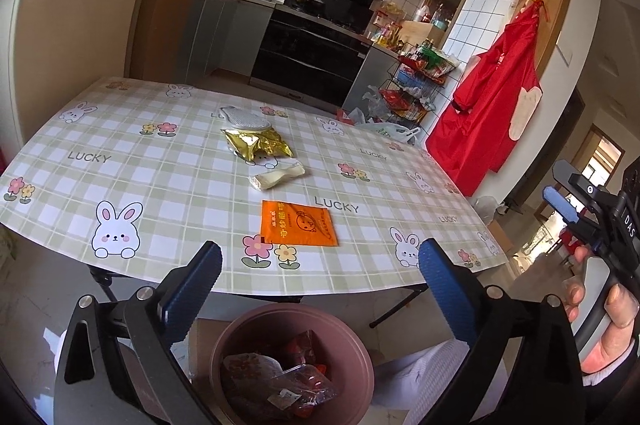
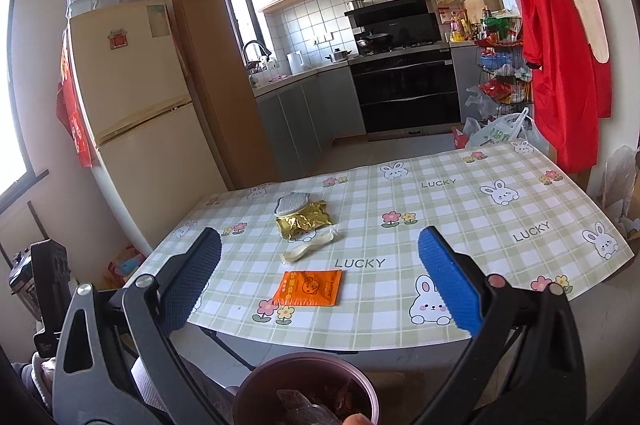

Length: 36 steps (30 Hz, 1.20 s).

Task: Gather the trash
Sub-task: 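Move the right gripper down to the orange sachet on the table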

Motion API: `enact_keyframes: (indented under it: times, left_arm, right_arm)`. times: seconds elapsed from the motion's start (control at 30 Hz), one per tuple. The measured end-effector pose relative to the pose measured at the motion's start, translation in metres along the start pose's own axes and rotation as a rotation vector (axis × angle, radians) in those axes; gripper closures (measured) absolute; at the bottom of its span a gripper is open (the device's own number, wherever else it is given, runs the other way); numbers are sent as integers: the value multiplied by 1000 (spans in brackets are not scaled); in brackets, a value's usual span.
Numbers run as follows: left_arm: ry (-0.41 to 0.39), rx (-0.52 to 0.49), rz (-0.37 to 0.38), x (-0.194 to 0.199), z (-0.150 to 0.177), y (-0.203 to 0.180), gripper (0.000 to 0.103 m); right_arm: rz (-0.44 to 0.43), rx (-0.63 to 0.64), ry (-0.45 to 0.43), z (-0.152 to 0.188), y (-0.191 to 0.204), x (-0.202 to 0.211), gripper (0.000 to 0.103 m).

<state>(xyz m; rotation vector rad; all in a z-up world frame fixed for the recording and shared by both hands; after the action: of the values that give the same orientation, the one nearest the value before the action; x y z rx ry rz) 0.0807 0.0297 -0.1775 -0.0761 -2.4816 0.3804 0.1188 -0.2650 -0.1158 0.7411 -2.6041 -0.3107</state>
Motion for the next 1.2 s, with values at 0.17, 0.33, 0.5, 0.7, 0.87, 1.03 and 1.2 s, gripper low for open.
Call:
enact_keyframes:
  times: [0.17,0.33,0.5,0.7,0.87,1.03,1.2]
  left_arm:
    - [-16,0,-31,2,0,4,6]
    - [-31,-40,-93,-2,-3,13,6]
    - [-39,-59,-141,-14,-12,35,6]
    - [-43,-63,-214,-30,-28,67,6]
    - [-7,-67,-255,-54,-35,87,6]
    - [23,-72,-256,-79,-36,98,6]
    - [49,-39,-231,-97,-33,103,6]
  right_arm:
    - [11,-4,19,6,-4,-5,6]
    - [43,3,74,18,-11,-19,6]
    - [-78,85,266,34,-15,-64,6]
    - [-96,169,475,54,-38,-142,6]
    - [-197,365,768,91,-30,-220,6]
    - [-269,599,928,121,-12,-271,6]
    - [-336,743,1018,134,3,-310,6]
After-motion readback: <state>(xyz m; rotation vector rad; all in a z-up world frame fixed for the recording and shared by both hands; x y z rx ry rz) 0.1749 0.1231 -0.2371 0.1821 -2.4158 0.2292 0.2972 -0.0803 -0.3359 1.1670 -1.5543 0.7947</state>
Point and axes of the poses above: each gripper's, at about its wrist camera, not at the fingertips, and x roughly against the way its jaws point, y to its left, z to its underside, the point moved 3 cm from there along -x, roughly the way its jaws point, and after that the axes turned 8 degrees about -z, right-handed, at the moved point
